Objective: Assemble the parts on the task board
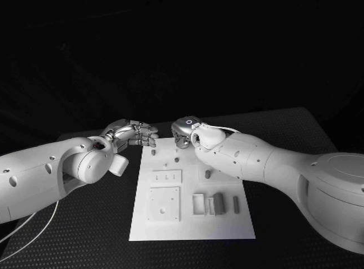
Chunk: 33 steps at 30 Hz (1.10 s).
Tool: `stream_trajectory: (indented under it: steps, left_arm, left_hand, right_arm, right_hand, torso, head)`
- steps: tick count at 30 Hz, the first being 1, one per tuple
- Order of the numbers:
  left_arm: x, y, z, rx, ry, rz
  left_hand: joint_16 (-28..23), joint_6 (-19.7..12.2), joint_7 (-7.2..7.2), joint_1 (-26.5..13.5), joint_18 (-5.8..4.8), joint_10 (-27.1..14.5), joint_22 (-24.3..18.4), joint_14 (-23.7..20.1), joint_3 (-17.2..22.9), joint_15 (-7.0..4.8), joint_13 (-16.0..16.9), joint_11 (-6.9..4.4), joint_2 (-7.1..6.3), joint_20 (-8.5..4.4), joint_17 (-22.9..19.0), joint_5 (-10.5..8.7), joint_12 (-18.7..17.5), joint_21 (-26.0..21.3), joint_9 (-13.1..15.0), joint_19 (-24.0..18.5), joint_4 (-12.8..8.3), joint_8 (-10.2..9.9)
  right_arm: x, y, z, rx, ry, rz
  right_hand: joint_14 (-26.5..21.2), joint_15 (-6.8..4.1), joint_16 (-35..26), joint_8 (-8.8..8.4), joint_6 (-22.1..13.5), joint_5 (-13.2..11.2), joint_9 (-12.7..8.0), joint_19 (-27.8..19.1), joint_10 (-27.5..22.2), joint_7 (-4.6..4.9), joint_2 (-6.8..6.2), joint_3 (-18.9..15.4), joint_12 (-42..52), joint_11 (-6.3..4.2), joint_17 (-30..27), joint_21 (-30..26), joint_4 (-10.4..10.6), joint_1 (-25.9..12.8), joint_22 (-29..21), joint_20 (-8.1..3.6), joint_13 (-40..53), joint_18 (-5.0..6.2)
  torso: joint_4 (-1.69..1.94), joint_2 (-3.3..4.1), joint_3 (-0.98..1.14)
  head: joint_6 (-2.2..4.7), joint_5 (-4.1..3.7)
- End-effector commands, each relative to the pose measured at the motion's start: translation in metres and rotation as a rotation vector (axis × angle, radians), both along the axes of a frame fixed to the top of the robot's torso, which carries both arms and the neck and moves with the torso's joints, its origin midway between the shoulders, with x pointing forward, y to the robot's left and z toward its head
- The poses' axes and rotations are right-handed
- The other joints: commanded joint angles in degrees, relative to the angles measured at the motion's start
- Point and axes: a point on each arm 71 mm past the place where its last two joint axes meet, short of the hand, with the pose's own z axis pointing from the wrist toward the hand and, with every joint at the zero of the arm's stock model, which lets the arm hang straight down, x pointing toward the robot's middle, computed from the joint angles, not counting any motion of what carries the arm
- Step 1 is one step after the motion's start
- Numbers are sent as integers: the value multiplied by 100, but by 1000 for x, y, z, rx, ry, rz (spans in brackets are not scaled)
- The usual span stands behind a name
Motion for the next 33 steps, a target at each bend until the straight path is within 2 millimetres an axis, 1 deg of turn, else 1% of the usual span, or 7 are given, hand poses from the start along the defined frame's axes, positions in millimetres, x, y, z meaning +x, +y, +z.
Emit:
stream_trajectory:
  steps: [1, 4, 9, 11, 20, 33]
  left_arm:
    - [0, -2, 2, -4, -10, -5]
    - [1, -2, 1, -4, -9, -5]
    - [1, -1, 1, -3, -10, -4]
    - [1, -1, 1, -3, -10, -4]
    - [1, -1, 1, -3, -10, -4]
    - [2, 1, 1, -2, -11, 1]
  left_hand:
    - [-36, 3, 50, -21, 66, 35, 6, 22, -34, 16, 6, 24, -13, 16, 7, -20, -23, -21, 10, -11, -7, -21]
    - [-38, 4, 50, -22, 66, 36, 7, 23, -34, 16, 7, 25, -12, 16, 9, -20, -25, -22, 10, -11, -7, -22]
    - [-39, 4, 50, -21, 66, 36, 7, 23, -34, 16, 7, 25, -12, 16, 10, -20, -26, -22, 11, -11, -7, -22]
    - [-40, 3, 50, -21, 66, 36, 7, 23, -34, 16, 7, 25, -12, 16, 11, -20, -27, -23, 11, -11, -7, -22]
    - [-47, 4, 50, -23, 66, 37, 9, 23, -34, 16, 9, 25, -11, 16, 17, -20, -32, -26, 12, -11, -6, -25]
    - [-55, 5, 49, -23, 65, 39, 12, 24, -34, 16, 12, 25, -10, 16, 24, -20, -37, -30, 14, -12, -6, -28]
  right_arm:
    - [-1, -5, -9, -44, 29, -16]
    - [-1, -5, -9, -46, 33, -14]
    - [-1, -6, -10, -47, 35, -17]
    - [-1, -7, -10, -48, 35, -18]
    - [-3, -4, -11, -50, 42, -9]
    - [-3, -8, -12, -57, 43, -13]
  right_hand:
    - [4, -39, 31, 17, 61, 21, 157, 15, 41, -4, 49, 25, 39, 7, -9, 32, 7, 13, 137, -39, 99, 364]
    - [4, -40, 33, 17, 61, 21, 158, 15, 42, -4, 49, 26, 39, 6, -10, 35, 8, 14, 137, -40, 101, 364]
    - [3, -40, 36, 16, 62, 21, 161, 13, 42, -4, 47, 26, 37, 6, -12, 40, 7, 14, 136, -40, 104, 364]
    - [3, -40, 37, 16, 62, 21, 162, 13, 42, -4, 47, 26, 37, 6, -12, 42, 7, 14, 136, -41, 105, 364]
    - [2, -41, 42, 15, 64, 21, 166, 12, 44, -5, 48, 28, 37, 5, -14, 48, 8, 15, 136, -41, 110, 364]
    - [3, -43, 50, 17, 69, 20, 172, 12, 50, -7, 46, 27, 37, 3, -16, 59, 8, 15, 136, -43, 118, 364]
  torso:
    - [491, 2, -3]
    - [489, 3, -1]
    - [488, 1, -6]
    - [492, 2, -7]
    - [494, 4, -5]
    - [492, 6, -5]
  head:
    - [-18, 3]
    - [-29, -3]
    - [-31, -10]
    - [-32, -14]
    - [-24, -21]
    - [-26, -29]
